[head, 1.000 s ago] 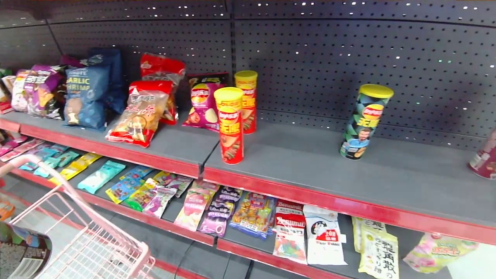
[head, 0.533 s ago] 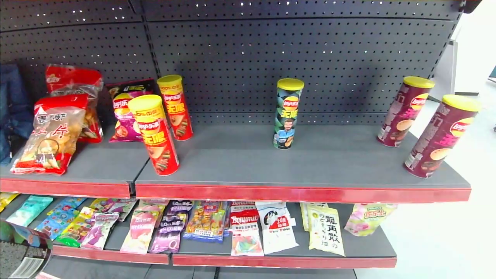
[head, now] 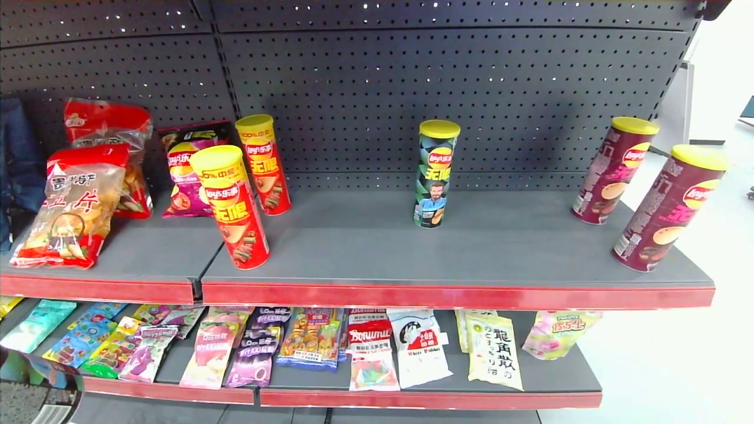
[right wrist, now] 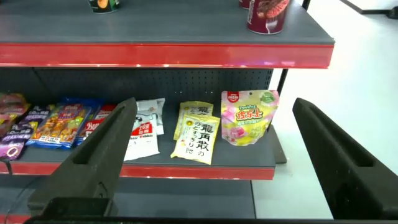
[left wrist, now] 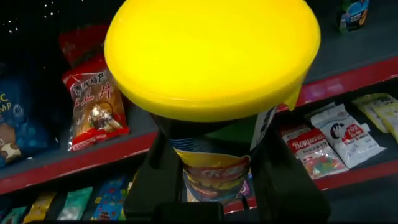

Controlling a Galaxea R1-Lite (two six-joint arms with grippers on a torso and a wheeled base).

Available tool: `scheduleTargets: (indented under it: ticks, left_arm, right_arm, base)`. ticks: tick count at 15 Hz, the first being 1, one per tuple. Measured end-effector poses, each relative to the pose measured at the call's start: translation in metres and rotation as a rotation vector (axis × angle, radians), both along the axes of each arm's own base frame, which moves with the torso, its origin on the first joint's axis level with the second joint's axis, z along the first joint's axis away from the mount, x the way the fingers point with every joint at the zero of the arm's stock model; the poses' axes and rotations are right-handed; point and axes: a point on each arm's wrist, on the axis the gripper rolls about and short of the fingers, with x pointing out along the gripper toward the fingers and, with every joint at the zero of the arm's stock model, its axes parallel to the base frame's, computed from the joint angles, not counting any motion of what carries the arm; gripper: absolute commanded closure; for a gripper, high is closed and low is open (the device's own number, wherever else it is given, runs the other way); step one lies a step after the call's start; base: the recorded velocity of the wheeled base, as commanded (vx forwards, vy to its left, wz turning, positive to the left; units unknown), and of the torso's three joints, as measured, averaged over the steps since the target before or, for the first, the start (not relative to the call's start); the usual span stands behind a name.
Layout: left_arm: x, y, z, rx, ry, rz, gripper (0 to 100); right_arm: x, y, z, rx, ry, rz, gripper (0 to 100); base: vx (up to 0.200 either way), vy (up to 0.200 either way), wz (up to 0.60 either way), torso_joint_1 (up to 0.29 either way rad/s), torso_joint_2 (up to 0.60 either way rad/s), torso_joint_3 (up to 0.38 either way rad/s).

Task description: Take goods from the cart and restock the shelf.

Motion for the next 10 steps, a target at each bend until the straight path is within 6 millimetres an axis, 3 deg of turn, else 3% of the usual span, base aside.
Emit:
scheduleTargets:
  ticks: [6,10]
  left_arm:
    - [-0.0055,-0.0002,-0.0112,0.043,0.011,0.015,100]
    - [-0.006,-0.0002,-0.0128,0.043,0.011,0.017,100]
  right_arm:
    - [0.0,0.0,0.0001,0.004,-0.001,0.0,0]
    - [0.0,0.0,0.0001,0.003,-0.001,0.0,0]
  base:
    - [0.0,0.0,0.0,0.0,0.0,0.0]
    - [0.2,0.0,0.0,-0.007,0.0,0.004]
